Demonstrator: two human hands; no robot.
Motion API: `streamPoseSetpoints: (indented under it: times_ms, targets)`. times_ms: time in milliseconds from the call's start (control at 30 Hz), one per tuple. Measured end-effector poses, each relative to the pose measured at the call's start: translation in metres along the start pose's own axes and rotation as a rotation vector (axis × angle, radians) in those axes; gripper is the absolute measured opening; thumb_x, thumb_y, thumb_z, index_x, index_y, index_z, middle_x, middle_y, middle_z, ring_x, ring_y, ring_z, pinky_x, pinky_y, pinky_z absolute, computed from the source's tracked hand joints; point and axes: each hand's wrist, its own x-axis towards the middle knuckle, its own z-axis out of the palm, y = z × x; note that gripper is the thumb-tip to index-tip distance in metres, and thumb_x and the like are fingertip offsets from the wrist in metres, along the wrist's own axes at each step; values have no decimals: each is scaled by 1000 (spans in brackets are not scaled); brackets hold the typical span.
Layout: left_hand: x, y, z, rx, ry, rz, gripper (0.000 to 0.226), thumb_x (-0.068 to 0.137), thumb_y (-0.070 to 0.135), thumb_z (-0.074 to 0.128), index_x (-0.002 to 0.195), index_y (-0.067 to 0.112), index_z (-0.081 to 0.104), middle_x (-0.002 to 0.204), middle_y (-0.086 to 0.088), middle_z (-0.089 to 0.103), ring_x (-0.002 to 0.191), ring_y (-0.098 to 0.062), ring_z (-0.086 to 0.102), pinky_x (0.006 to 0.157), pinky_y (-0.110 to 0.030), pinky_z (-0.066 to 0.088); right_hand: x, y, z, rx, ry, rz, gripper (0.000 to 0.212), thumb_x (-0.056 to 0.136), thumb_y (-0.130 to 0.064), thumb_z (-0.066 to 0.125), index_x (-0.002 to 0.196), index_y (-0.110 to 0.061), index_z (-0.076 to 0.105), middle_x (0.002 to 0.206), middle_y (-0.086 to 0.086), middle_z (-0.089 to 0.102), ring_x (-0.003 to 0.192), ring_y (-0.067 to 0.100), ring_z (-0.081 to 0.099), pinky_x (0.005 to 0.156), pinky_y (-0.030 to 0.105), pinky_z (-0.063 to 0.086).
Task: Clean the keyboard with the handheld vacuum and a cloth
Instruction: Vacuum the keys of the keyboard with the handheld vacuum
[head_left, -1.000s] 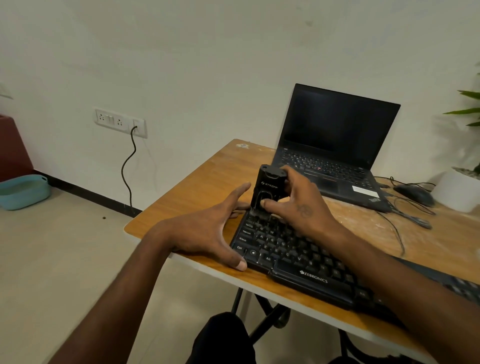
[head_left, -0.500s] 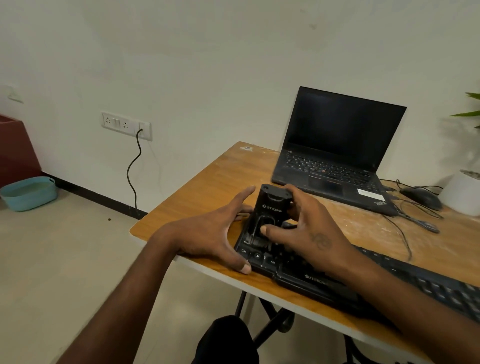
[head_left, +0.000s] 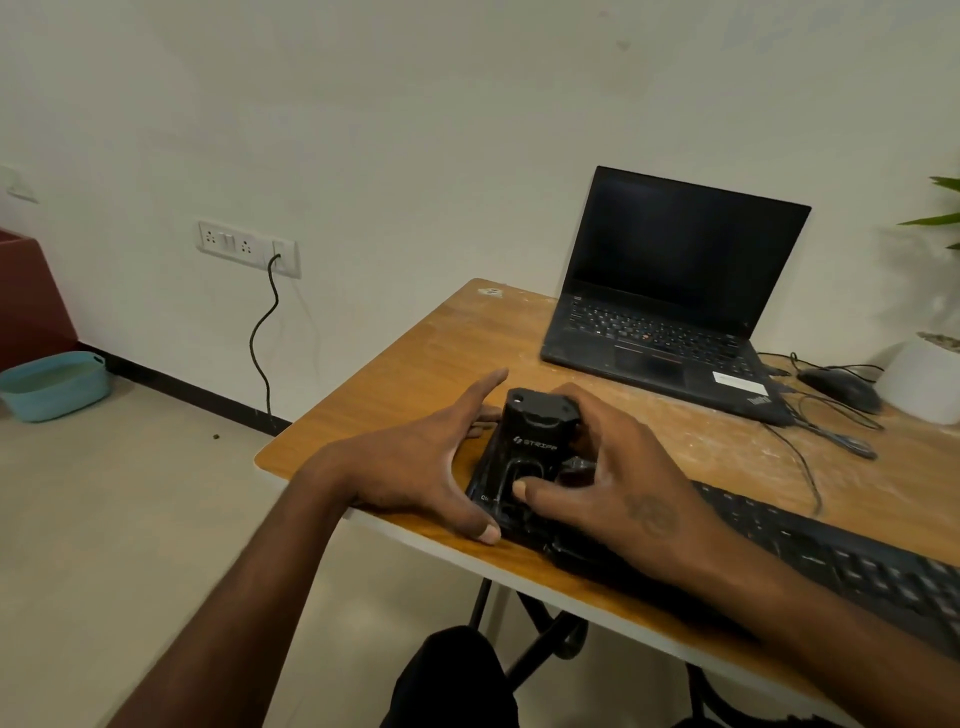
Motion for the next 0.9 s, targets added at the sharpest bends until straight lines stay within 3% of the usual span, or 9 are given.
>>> streamPoseSetpoints:
  times_ms: [167, 433, 500, 600, 733, 900]
  targets:
    - [-1, 2, -1, -4, 1, -19, 144, 69, 40, 98, 153, 66, -17, 170, 16, 20, 156, -12, 24, 126, -43, 32, 12, 11, -8, -27, 61, 21, 44, 84, -20, 80, 118, -34, 57, 109, -19, 68, 107, -8, 61, 81, 10, 51]
    - [-2, 0, 0, -28, -5, -36, 144, 72, 31, 97, 155, 62, -17, 161, 25, 25, 150, -4, 31, 109, -15, 36, 49, 40, -13, -143, 185, 60, 41, 83, -21, 80, 117, -26, 57, 107, -14, 68, 97, -4, 61, 73, 13, 46]
    - [-2, -1, 1, -19, 6, -31, 145, 71, 35, 98, 154, 64, -17, 164, 23, 23, 151, -7, 30, 114, -20, 36, 39, 32, -9, -106, 152, 49, 42, 83, -21, 80, 117, -29, 57, 108, -16, 67, 100, -7, 60, 75, 9, 47]
    - [-2, 0, 1, -15, 10, -22, 145, 69, 40, 98, 153, 65, -17, 171, 15, 20, 156, -12, 24, 125, -40, 32, 10, 14, -5, 10, 69, 43, 45, 84, -20, 80, 118, -36, 57, 110, -21, 68, 107, -7, 61, 81, 11, 51]
    - [0, -2, 0, -19, -4, -25, 144, 71, 37, 97, 155, 62, -17, 170, 17, 19, 156, -7, 22, 125, -33, 29, -10, 3, -7, 46, -10, 21, 43, 84, -20, 80, 118, -33, 58, 112, -18, 69, 108, 2, 66, 87, 24, 57]
    - [1, -3, -1, -20, -12, -27, 144, 72, 35, 97, 155, 62, -17, 167, 21, 22, 151, -2, 28, 117, -22, 34, 13, 19, -14, -9, 89, 45, 51, 83, -21, 81, 113, -49, 51, 106, -33, 64, 106, -17, 57, 82, 4, 46]
